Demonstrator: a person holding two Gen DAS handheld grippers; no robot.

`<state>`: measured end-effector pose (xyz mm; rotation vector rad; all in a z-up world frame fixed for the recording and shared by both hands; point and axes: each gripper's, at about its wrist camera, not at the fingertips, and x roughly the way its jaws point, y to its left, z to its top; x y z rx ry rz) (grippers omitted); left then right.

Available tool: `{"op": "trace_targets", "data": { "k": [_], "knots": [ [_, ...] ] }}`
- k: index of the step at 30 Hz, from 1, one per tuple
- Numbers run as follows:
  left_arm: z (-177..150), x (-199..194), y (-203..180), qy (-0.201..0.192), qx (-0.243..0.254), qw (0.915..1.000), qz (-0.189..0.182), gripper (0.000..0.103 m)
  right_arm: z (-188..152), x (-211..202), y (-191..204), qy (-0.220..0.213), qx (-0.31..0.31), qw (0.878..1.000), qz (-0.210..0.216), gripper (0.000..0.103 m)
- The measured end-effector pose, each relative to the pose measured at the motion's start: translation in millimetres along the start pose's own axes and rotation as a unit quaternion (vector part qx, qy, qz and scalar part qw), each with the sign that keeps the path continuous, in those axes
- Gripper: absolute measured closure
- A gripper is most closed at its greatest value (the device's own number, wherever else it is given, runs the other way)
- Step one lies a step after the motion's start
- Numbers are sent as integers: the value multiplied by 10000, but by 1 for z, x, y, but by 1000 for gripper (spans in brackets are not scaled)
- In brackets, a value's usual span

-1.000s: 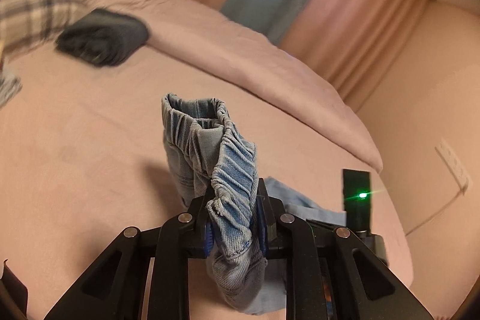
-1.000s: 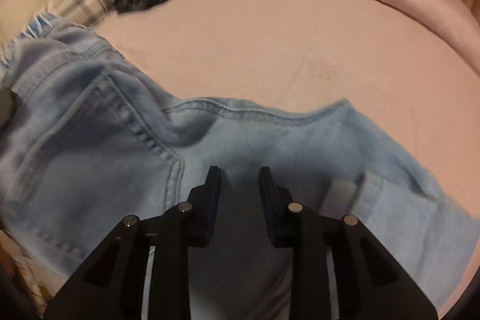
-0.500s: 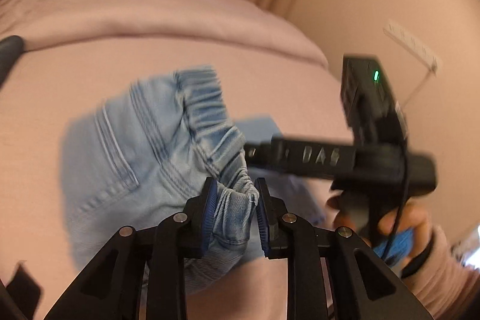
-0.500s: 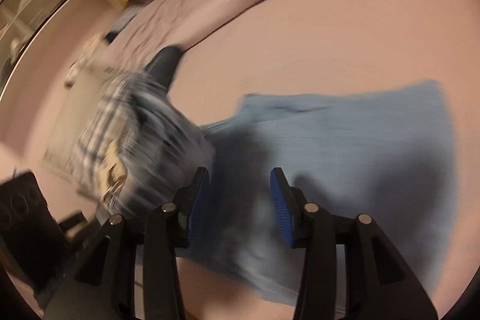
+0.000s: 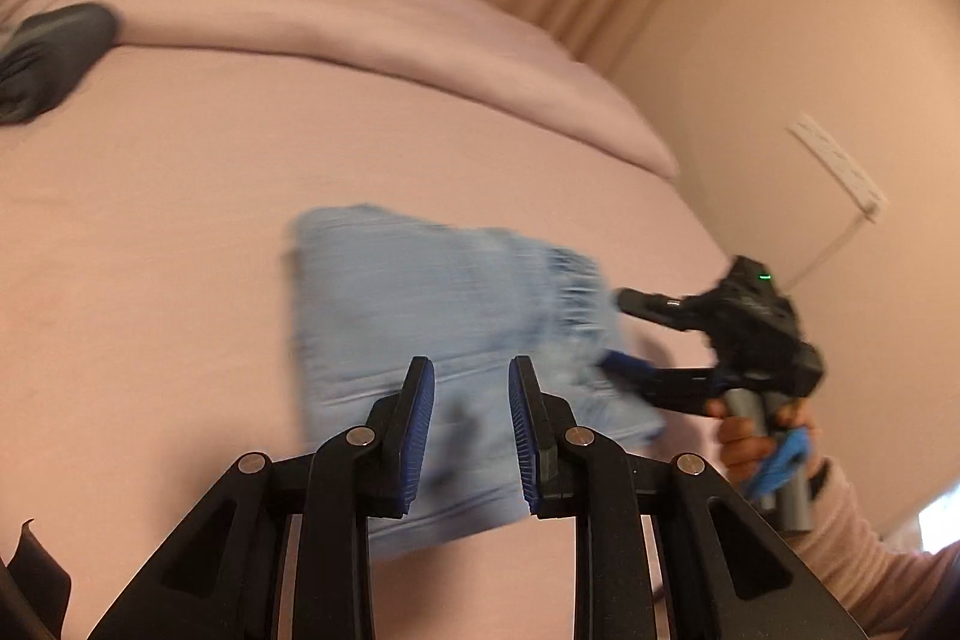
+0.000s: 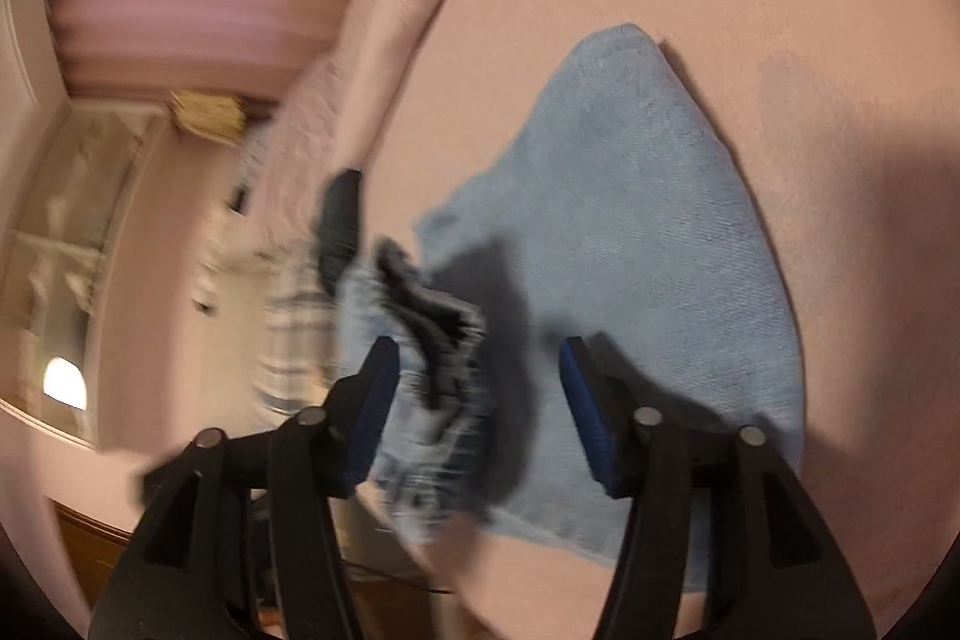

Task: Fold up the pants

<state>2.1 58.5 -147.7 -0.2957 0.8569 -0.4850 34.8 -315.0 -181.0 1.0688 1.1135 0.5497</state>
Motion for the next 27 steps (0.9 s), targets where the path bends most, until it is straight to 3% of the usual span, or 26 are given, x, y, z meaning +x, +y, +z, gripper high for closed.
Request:
{"op": "trace_targets", "data": {
  "k": [2, 5, 8, 9, 10, 13, 14, 20, 23, 25, 27],
  "knots": [
    [-4, 0, 15, -3, -125, 9993, 359, 63, -3, 3, 2, 121, 7, 9994, -309, 39],
    [-12, -10, 30, 19, -509, 9979, 406, 60, -2, 18, 21, 265, -288, 9965, -744, 32],
    [-13, -14, 36, 42, -636, 9965, 536, 58, 1, 47, 44, 706, -588, 9929, -751, 32],
    [-11, -14, 36, 39, -643, 9964, 559, 57, 2, 54, 49, 826, -655, 9916, -745, 35],
    [-12, -16, 37, 33, -666, 9960, 587, 57, -1, 62, 54, 907, -791, 9898, -768, 49],
    [-12, -22, 38, 5, -718, 9954, 640, 57, -3, 68, 71, 714, -1234, 9858, -891, 74],
    [-11, -23, 38, -7, -707, 9952, 671, 57, -2, 61, 79, 590, -1344, 9855, -853, 76],
    [-1, -15, 32, -91, -629, 9956, 691, 57, 24, -2, 105, -290, -1919, 9764, -947, 81],
    [2, 0, 26, 33, -536, 9964, 654, 57, 32, -28, 82, -501, -1861, 9726, -1298, 81],
    [7, 13, 22, 152, -461, 9967, 657, 57, 36, -25, 64, -558, -1809, 9657, -1779, 81],
    [13, 29, 16, 294, -375, 9969, 621, 57, 39, -19, 45, -445, -1646, 9652, -1985, 80]
  ]
}}
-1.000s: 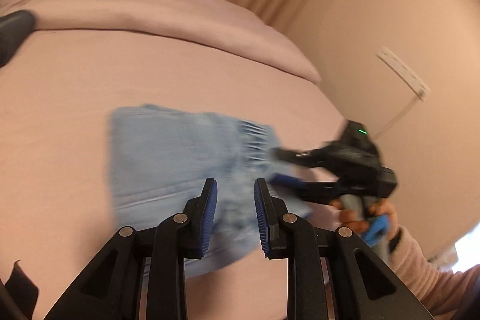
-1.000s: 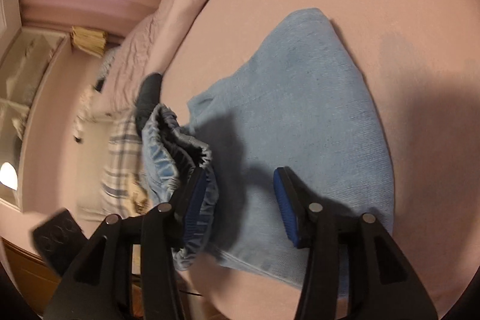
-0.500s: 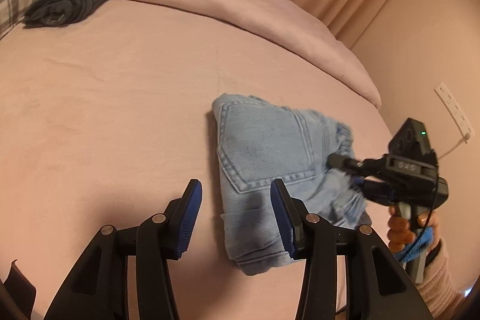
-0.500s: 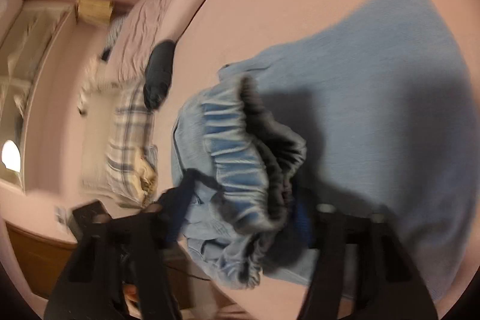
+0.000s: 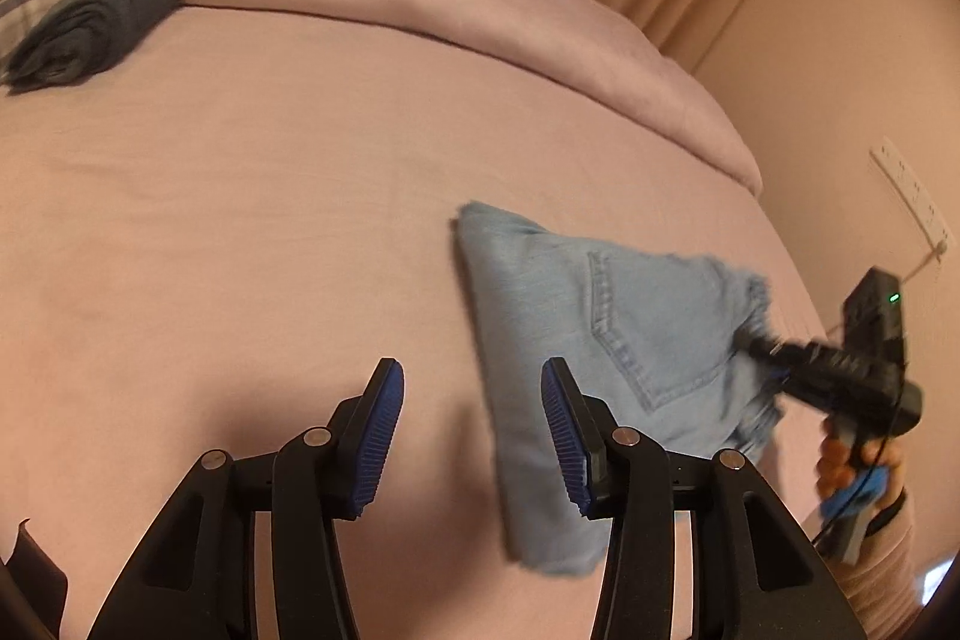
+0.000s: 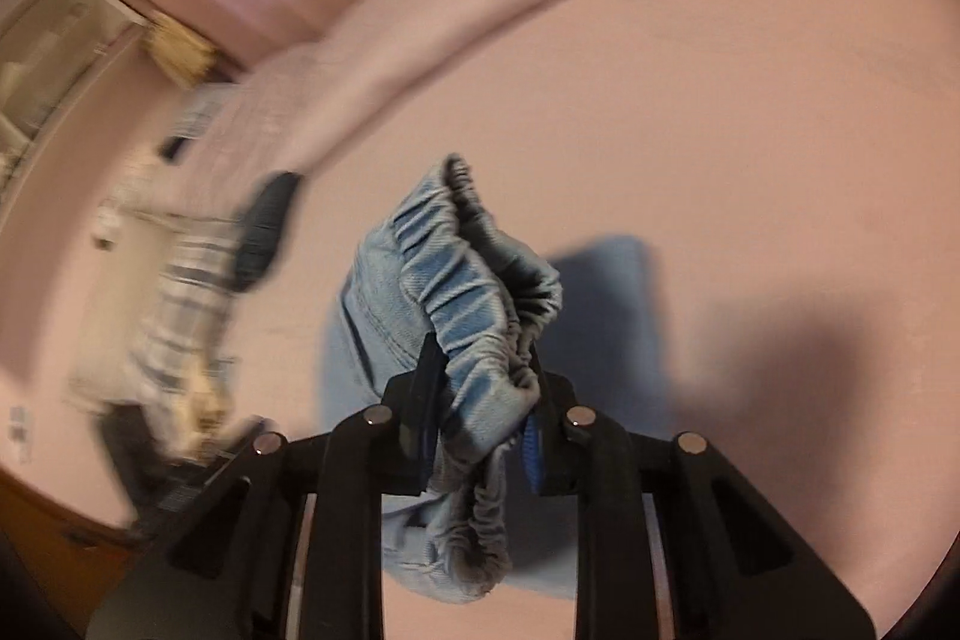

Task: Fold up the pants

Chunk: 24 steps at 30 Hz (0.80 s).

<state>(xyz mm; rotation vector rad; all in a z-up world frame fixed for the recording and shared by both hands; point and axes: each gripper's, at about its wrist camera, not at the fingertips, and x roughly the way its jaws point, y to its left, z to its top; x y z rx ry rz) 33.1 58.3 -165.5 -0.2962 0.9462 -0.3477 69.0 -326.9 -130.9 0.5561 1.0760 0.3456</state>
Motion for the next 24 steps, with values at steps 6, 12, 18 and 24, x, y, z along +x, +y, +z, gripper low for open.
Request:
{"op": "trace_targets", "data": {
  "k": [6, 12, 18, 24],
  "knots": [
    [24, 25, -34, 102, 497, 9987, 8, 57, -1, -11, -10, 22, -181, 9975, -685, 52],
    [51, 65, -79, 414, 1303, 9905, -113, 57, 4, -52, 34, -717, -1397, 9842, -823, 56],
    [54, 126, -97, 985, 1694, 9803, 229, 57, -10, -2, 43, 23, -1893, 9768, -999, 77],
    [56, 137, -100, 1003, 1556, 9824, 239, 54, -30, 26, 23, 384, -2015, 9702, -1289, 77]
  ]
}}
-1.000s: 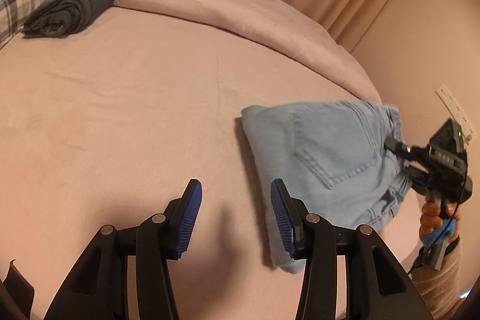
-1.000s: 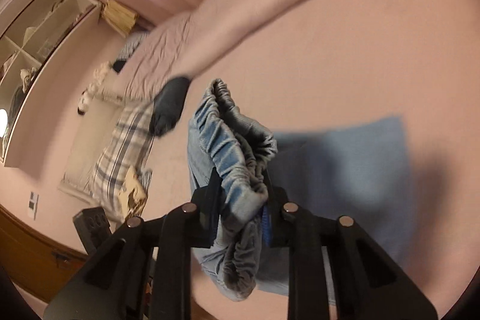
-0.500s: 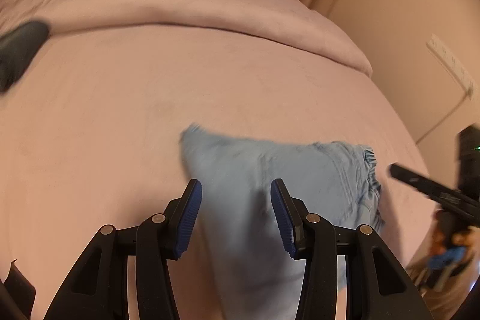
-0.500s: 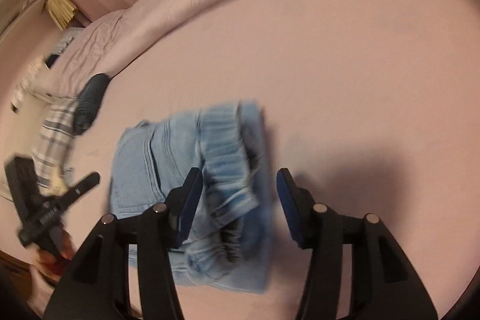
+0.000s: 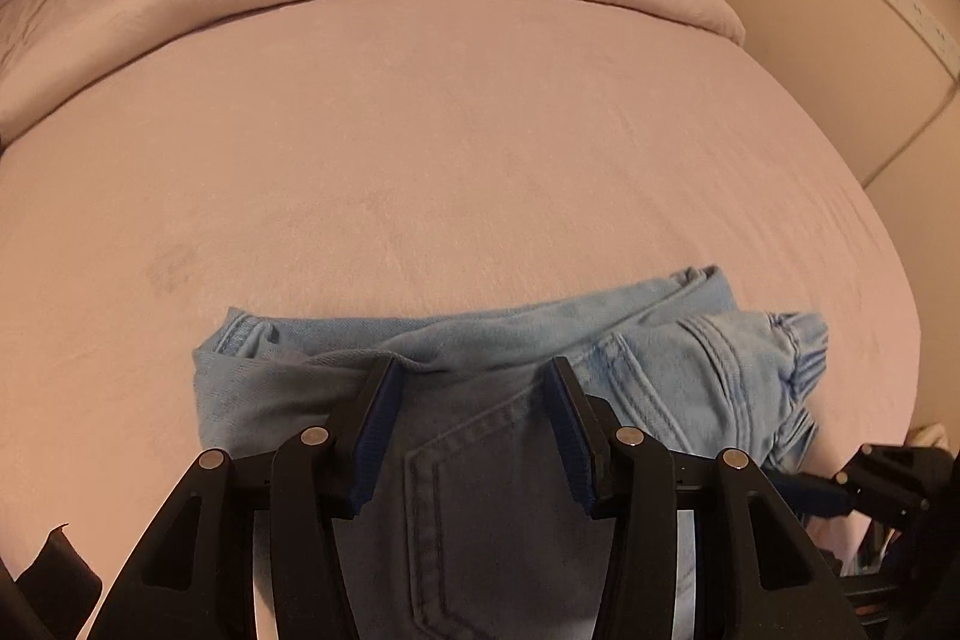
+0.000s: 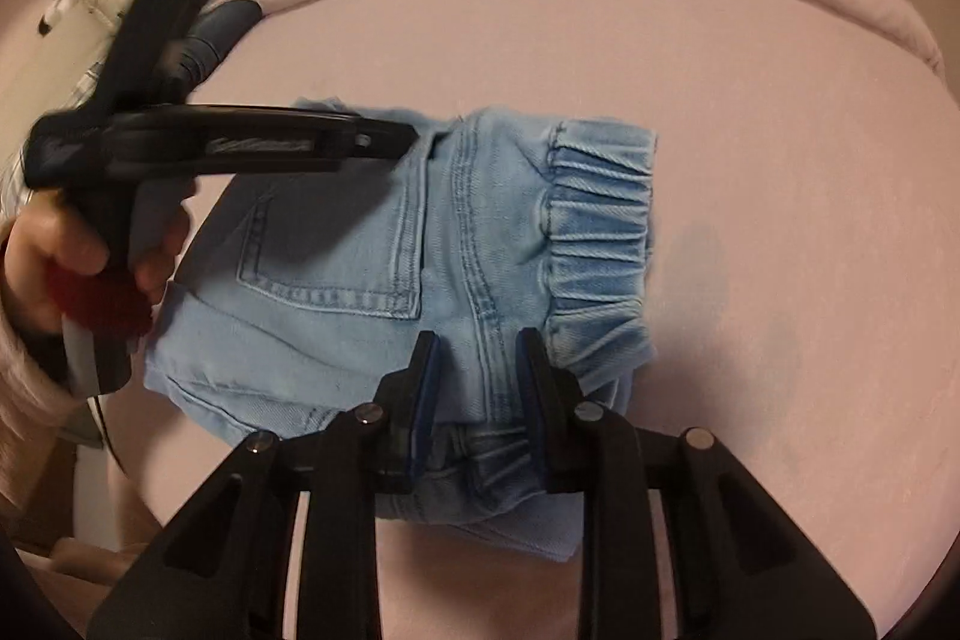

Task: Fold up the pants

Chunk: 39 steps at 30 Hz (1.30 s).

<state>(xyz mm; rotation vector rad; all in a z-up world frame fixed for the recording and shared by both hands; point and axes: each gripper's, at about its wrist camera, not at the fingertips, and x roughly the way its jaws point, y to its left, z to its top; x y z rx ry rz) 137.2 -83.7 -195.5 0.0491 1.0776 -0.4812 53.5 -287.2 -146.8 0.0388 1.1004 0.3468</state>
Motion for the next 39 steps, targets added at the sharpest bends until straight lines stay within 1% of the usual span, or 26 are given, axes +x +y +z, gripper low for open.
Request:
{"op": "trace_targets", "data": {
  "k": [2, 4, 6, 7, 8, 10, 12, 13, 15, 17, 18, 19, 20, 21, 24, 25, 28, 29, 31, 32, 33, 35, 36, 37, 38, 39],
  "knots": [
    [-1, -8, 13, -32, -321, 9992, -242, 54, 2, -1, -7, -13, 78, 9999, 143, 77],
    [-6, -23, 17, -136, -412, 9987, -276, 54, 3, -12, -16, -95, 311, 9986, 413, 77],
    [-23, -46, 21, -347, -335, 9984, -308, 54, 3, -30, -16, -352, 744, 9933, 816, 72],
    [-27, -53, 21, -366, -324, 9982, -338, 54, -3, -42, -26, -552, 962, 9892, 953, 67],
    [-40, -62, 23, -368, -350, 9976, -478, 54, -8, -49, -36, -690, 1142, 9867, 929, 62],
    [-59, -70, 26, -343, -387, 9964, -669, 54, -17, -52, -56, -788, 1479, 9835, 681, 57],
    [-79, -74, 25, -340, -357, 9963, -707, 54, -24, -45, -78, -704, 1861, 9771, 756, 57],
    [-90, -75, 24, -318, -331, 9963, -730, 54, -23, -37, -88, -643, 2095, 9712, 930, 57],
    [-99, -74, 22, -293, -229, 9970, -685, 54, -20, -28, -97, -684, 2220, 9645, 1258, 56],
    [-105, -76, 20, -276, -134, 9978, -587, 54, -18, -15, -101, -637, 2451, 9564, 1454, 56],
    [-107, -78, 20, -272, -99, 9981, -552, 54, -13, -9, -97, -630, 2540, 9507, 1663, 68],
    [-106, -80, 19, -283, -93, 9980, -564, 54, -9, -12, -95, -673, 2542, 9519, 1571, 89],
    [-104, -82, 20, -279, -114, 9979, -569, 54, -6, -20, -88, -721, 2350, 9605, 1308, 90],
    [-105, -84, 21, -270, -131, 9978, -584, 54, -3, -31, -77, -849, 2134, 9656, 1223, 91],
    [-102, -82, 21, -226, -122, 9979, -598, 54, 0, -61, -51, -1060, 1797, 9688, 1340, 93],
    [-105, -83, 23, -213, -105, 9979, -595, 54, -5, -65, -44, -1022, 1815, 9677, 1422, 93],
    [-100, -79, 23, -156, -85, 9977, -660, 54, -17, -43, -51, -494, 2067, 9700, 1179, 93],
    [-96, -79, 23, -109, -96, 9976, -678, 54, -23, -27, -60, -269, 2194, 9700, 1010, 93],
    [-90, -85, 26, -121, -89, 9981, -600, 54, -28, -16, -72, -233, 2404, 9637, 1141, 90],
    [-85, -90, 27, -204, -71, 9983, -534, 54, -24, -15, -73, -191, 2396, 9644, 1106, 85],
    [-78, -95, 28, -313, -78, 9983, -492, 54, -19, -17, -71, -147, 2322, 9676, 986, 81],
    [-65, -98, 31, -460, -131, 9978, -467, 54, -12, -32, -64, -115, 2080, 9766, 539, 68],
    [-58, -96, 32, -506, -157, 9977, -426, 54, -8, -40, -61, -194, 1947, 9804, 238, 67],
    [-48, -90, 35, -543, -176, 9978, -324, 54, -5, -54, -56, -425, 1676, 9848, -183, 66],
    [-41, -83, 37, -546, -178, 9981, -234, 54, -1, -61, -50, -576, 1501, 9865, -316, 66],
    [-34, -75, 40, -524, -202, 9984, -104, 54, 5, -67, -43, -725, 1331, 9880, -310, 66]
  ]
}}
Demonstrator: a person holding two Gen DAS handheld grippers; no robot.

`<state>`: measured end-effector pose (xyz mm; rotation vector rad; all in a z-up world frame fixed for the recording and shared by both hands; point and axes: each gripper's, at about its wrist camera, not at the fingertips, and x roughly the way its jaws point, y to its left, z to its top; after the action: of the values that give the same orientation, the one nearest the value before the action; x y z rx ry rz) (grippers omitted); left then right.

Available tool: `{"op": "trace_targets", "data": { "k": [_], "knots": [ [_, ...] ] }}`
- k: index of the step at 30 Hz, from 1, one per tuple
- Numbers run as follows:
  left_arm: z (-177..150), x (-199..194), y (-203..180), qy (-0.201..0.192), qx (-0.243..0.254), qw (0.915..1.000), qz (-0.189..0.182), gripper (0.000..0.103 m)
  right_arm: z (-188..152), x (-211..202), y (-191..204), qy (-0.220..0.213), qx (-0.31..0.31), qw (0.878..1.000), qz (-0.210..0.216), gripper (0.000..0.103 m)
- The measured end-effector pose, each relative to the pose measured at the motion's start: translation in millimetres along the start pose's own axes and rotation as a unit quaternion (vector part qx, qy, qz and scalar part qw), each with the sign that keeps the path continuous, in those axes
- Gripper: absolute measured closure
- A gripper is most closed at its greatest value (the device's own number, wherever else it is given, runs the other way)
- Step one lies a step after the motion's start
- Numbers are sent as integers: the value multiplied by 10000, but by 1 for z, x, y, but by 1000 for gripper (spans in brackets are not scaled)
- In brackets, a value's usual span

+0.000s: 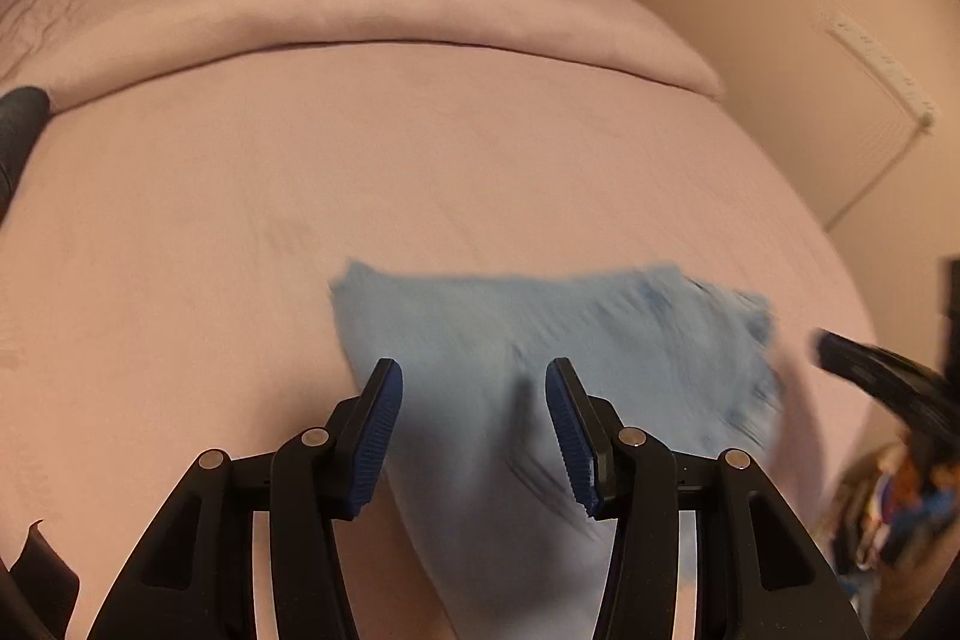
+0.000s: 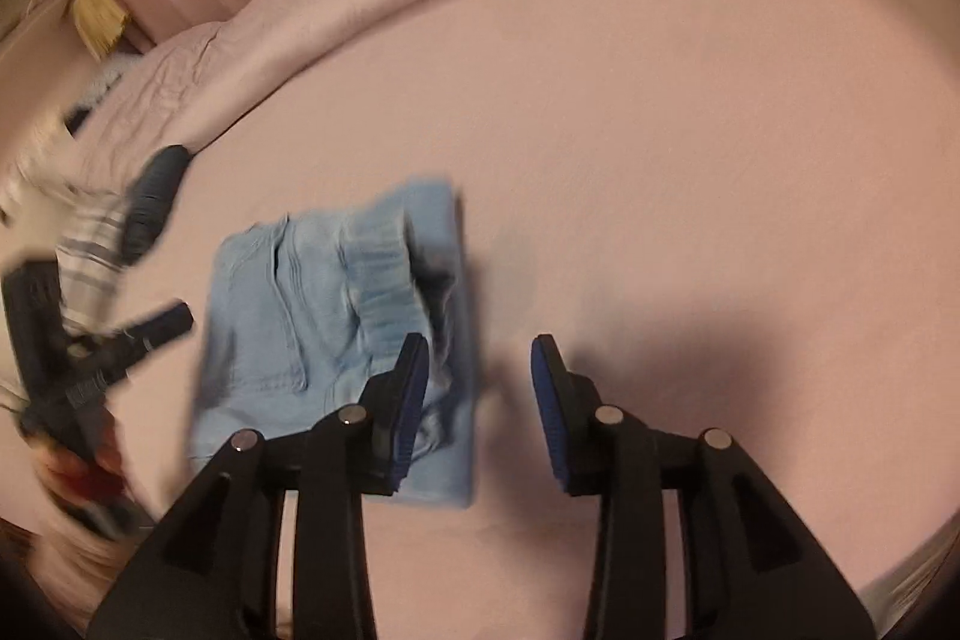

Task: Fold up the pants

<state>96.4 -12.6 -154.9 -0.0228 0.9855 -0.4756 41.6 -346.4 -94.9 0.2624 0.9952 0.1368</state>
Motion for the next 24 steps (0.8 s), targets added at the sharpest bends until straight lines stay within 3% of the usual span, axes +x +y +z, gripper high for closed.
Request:
{"op": "trace_targets", "data": {
  "k": [3, 5, 8, 10, 12, 15, 16, 17, 21, 24],
  "knots": [
    [20, 41, 14, 347, -264, 9990, 76, 54, -3, -5, 14, -117, -529, 9968, 584, 68],
    [23, 64, 23, 598, -517, 9968, -70, 54, -8, 7, 32, -9, -894, 9933, 737, 70],
    [24, 67, 27, 540, -672, 9959, -256, 53, -24, 56, 34, 909, -995, 9895, 515, 71],
    [22, 54, 31, 396, -705, 9962, -327, 53, -28, 64, 29, 951, -972, 9894, 515, 70],
    [9, 33, 33, 226, -713, 9965, -370, 53, -18, 54, 35, 992, -1048, 9879, 574, 67],
    [-23, 6, 41, 130, -852, 9953, -437, 53, 8, 38, 51, 771, -1031, 9847, 1174, 64],
    [-39, -2, 42, 158, -937, 9940, -549, 53, 17, 39, 59, 687, -1093, 9829, 1311, 58],
    [-50, -6, 42, 189, -982, 9930, -625, 53, 29, 46, 72, 632, -1181, 9806, 1428, 53],
    [-93, -13, 29, 370, -1197, 9872, -983, 53, 62, 108, 127, 858, -1445, 9729, 1590, 53],
    [-113, -16, 27, 387, -1462, 9816, -1168, 53, 68, 147, 173, 1154, -1755, 9683, 1351, 53]
  ]
}}
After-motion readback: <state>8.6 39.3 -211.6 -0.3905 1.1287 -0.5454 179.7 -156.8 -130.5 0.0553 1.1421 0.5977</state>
